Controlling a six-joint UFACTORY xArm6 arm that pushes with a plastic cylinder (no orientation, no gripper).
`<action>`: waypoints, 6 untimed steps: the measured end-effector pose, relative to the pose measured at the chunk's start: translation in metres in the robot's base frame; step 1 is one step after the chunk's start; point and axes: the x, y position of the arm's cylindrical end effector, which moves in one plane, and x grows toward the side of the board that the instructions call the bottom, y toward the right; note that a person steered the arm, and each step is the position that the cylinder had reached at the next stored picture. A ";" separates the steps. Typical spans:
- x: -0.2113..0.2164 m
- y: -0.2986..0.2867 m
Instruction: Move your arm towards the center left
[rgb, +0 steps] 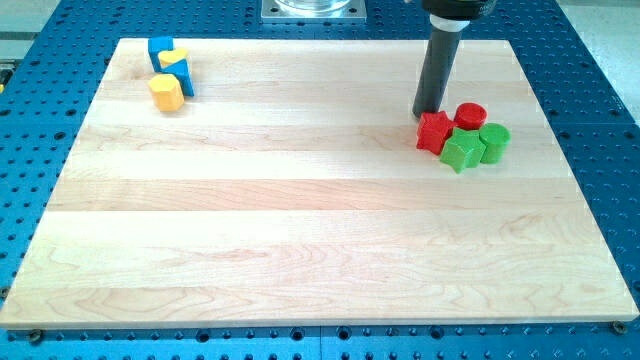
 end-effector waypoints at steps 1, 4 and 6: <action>0.000 0.000; 0.009 0.008; -0.031 0.001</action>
